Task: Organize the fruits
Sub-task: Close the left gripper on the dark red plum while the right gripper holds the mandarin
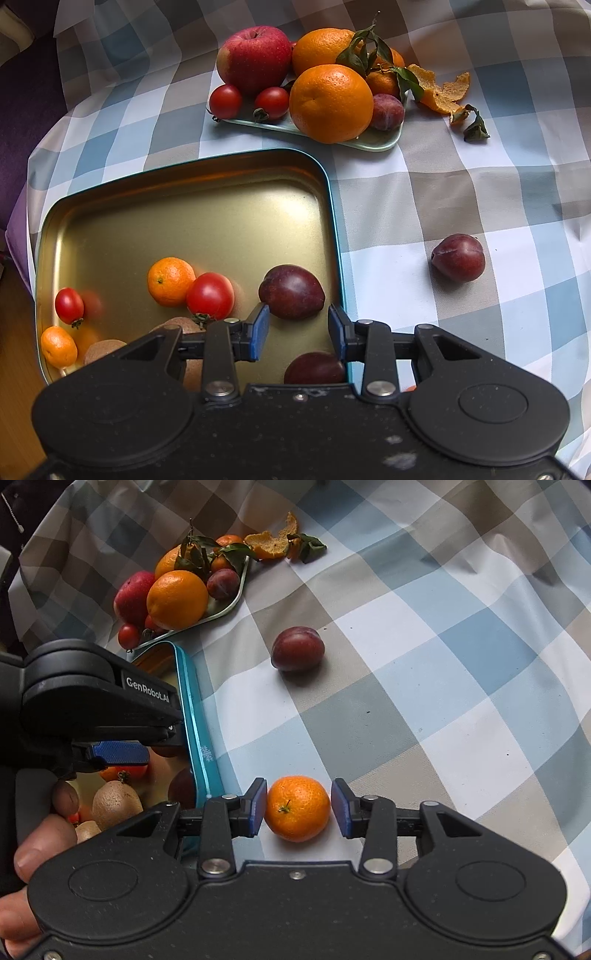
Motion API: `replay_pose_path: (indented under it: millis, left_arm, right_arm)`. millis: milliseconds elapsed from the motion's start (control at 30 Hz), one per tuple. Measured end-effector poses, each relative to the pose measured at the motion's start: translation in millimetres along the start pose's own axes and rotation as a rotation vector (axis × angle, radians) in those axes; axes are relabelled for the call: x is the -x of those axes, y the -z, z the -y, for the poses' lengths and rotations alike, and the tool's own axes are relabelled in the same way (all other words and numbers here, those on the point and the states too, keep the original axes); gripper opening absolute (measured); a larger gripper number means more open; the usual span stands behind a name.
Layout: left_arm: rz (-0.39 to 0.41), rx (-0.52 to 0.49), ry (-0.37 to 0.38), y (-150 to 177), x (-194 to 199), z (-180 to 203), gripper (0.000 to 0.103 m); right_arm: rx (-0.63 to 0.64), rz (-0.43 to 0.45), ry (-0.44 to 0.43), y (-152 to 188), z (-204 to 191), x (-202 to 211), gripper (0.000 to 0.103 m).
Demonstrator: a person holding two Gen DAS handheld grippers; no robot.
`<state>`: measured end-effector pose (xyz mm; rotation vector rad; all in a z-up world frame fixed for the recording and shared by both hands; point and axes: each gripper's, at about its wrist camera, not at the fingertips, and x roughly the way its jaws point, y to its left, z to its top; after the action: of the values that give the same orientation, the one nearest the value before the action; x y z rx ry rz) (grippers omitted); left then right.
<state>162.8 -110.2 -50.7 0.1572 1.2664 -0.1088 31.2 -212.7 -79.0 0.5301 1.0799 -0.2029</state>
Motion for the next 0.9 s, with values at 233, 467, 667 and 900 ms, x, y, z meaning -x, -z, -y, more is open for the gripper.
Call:
replay_pose_path:
  millis: [233,467,667,900]
  left_arm:
    - [0.033,-0.013,-0.009,0,1,3,0.035]
    - [0.068,0.0,-0.011,0,5,3,0.035]
    - [0.091,0.032,0.013,0,10,-1,0.035]
    - [0.172,0.038,0.124,-4,29,2,0.037]
  right_arm:
    - [0.145,0.014,0.051,5,-16,4,0.048]
    - [0.049,0.087,0.093,1,7,25,0.024]
    - [-0.14,0.095,0.108,-6,48,33,0.032]
    - [-0.193,0.085,0.107,-7,62,35,0.034]
